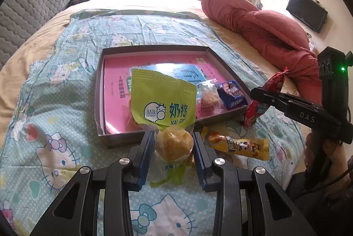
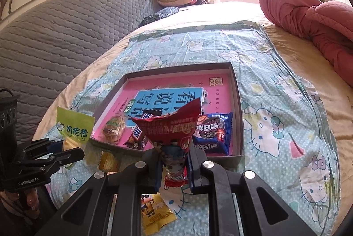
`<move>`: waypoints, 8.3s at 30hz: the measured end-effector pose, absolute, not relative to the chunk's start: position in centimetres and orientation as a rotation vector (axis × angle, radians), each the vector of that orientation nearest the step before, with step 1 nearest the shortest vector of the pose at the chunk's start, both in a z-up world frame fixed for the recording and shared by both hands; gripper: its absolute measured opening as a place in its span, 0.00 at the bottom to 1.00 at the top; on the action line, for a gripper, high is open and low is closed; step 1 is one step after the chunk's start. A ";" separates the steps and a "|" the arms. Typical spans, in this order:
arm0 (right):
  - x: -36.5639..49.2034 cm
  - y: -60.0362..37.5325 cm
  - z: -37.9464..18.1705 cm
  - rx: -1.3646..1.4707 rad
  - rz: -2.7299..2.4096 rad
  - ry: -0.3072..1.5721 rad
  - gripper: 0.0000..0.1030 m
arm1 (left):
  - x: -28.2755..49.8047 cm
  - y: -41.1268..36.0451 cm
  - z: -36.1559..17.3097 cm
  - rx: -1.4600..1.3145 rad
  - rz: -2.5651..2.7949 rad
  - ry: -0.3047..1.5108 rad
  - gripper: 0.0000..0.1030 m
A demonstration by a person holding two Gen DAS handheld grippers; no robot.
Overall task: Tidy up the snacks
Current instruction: 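Lift red candy bag with right gripper while left gripper carries green bag over tray, then lower and open left gripper over tray while right gripper releases red candy bag there, then withdraw both open grippers from the tray toward the remaining loose snacks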
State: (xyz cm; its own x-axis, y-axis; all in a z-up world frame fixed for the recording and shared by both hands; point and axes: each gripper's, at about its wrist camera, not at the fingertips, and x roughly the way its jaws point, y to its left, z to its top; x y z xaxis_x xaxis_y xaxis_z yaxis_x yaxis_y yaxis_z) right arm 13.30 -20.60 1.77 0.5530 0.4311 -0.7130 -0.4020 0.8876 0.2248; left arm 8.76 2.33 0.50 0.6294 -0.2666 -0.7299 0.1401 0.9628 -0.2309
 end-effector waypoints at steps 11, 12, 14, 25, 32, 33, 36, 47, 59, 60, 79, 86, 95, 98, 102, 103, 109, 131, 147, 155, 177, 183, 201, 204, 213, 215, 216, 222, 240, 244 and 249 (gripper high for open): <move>13.2 -20.1 3.2 0.088 0.529 0.799 0.17 | 9.2 2.6 1.5 -0.187 -0.241 0.813 0.36; 13.2 -20.1 3.3 0.090 0.530 0.799 0.17 | 9.3 2.6 1.5 -0.187 -0.242 0.814 0.36; 13.3 -20.0 3.3 0.095 0.532 0.798 0.17 | 9.3 2.5 1.5 -0.185 -0.240 0.813 0.36; 13.3 -19.4 4.0 0.116 0.544 0.770 0.17 | 10.1 2.3 2.0 -0.185 -0.224 0.799 0.36; 13.7 -18.9 4.3 0.114 0.550 0.754 0.17 | 11.4 2.8 2.0 -0.212 -0.206 0.798 0.36; 13.8 -18.8 4.3 0.116 0.549 0.752 0.17 | 11.6 2.9 2.0 -0.215 -0.203 0.799 0.36; 14.2 -18.9 4.4 0.124 0.543 0.747 0.17 | 12.3 3.1 1.8 -0.225 -0.193 0.800 0.36; 15.5 -19.1 4.0 0.141 0.512 0.754 0.17 | 14.7 2.6 0.6 -0.236 -0.188 0.825 0.36; 16.7 -19.6 3.0 0.152 0.480 0.789 0.17 | 16.9 1.4 -1.2 -0.245 -0.206 0.872 0.36; 16.8 -19.5 2.9 0.152 0.481 0.794 0.17 | 17.0 1.4 -1.3 -0.245 -0.206 0.878 0.36; 17.5 -18.3 0.8 0.148 0.503 0.881 0.17 | 17.8 0.5 -3.0 -0.244 -0.221 0.932 0.36; 18.1 -17.5 -0.1 0.137 0.500 0.905 0.17 | 18.1 0.5 -3.2 -0.247 -0.222 0.939 0.36; 19.3 -17.1 -1.2 0.136 0.485 0.935 0.17 | 18.3 0.4 -3.5 -0.250 -0.222 0.949 0.36; 19.3 -17.0 -1.4 0.134 0.490 0.943 0.17 | 18.3 0.4 -3.6 -0.253 -0.222 0.948 0.36; 19.3 -16.7 -1.5 0.122 0.495 0.946 0.17 | 18.4 0.4 -3.6 -0.252 -0.223 0.951 0.36; 19.4 -16.6 -1.6 0.122 0.495 0.948 0.17 | 18.4 0.4 -3.5 -0.251 -0.222 0.950 0.36; 19.5 -16.4 -1.9 0.121 0.496 0.961 0.17 | 18.4 0.5 -3.6 -0.257 -0.222 0.949 0.36; 19.5 -16.6 -1.8 0.135 0.482 0.963 0.33 | 18.4 0.7 -3.6 -0.264 -0.224 0.950 0.36; 19.6 -17.8 -0.7 0.156 0.441 0.919 0.53 | 18.3 1.1 -3.1 -0.287 -0.207 0.940 0.40; 19.5 -18.3 -0.3 0.158 0.420 0.902 0.57 | 18.2 1.2 -2.5 -0.283 -0.204 0.920 0.53; 18.2 -20.4 2.3 0.178 0.402 0.788 0.63 | 16.6 3.0 0.8 -0.221 -0.128 0.785 0.70; 17.3 -21.2 3.5 0.183 0.399 0.732 0.67 | 15.7 3.7 1.5 -0.215 -0.116 0.760 0.73; 14.2 -21.3 5.0 0.080 0.367 0.691 0.70 | 12.4 4.3 2.0 -0.165 -0.107 0.778 0.73; 13.7 -21.6 5.0 0.082 0.369 0.699 0.70 | 11.8 4.0 1.6 -0.160 -0.116 0.799 0.73; 12.0 -21.2 4.6 0.040 0.404 0.727 0.70 | 10.1 3.0 0.3 -0.184 -0.151 0.877 0.73; 11.7 -21.0 4.6 0.033 0.415 0.730 0.70 | 9.8 2.7 0.1 -0.179 -0.156 0.887 0.73; 11.5 -20.8 4.7 0.027 0.417 0.731 0.70 | 9.6 2.6 0.1 -0.178 -0.159 0.889 0.73; 10.7 -20.3 4.5 0.008 0.445 0.748 0.70 | 9.0 1.8 -0.1 -0.159 -0.169 0.908 0.73; 8.9 -19.2 3.0 -0.075 0.510 0.816 0.70 | 7.2 0.1 -1.4 -0.214 -0.237 0.988 0.73; 8.7 -19.1 2.7 -0.092 0.521 0.828 0.70 | 7.0 -0.5 -1.8 -0.215 -0.252 1.001 0.73; 8.5 -19.2 2.1 -0.121 0.527 0.847 0.70 | 7.0 -1.1 -2.6 -0.242 -0.273 1.034 0.73</move>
State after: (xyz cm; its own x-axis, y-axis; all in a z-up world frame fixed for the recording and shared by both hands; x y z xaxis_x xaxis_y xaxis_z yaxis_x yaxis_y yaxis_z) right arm 8.53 -19.23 2.07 0.5428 0.3953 -0.7410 -0.4895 0.8659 0.1034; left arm 6.98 -1.12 -2.57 0.4835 -0.3345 -0.8089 0.1082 0.9398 -0.3240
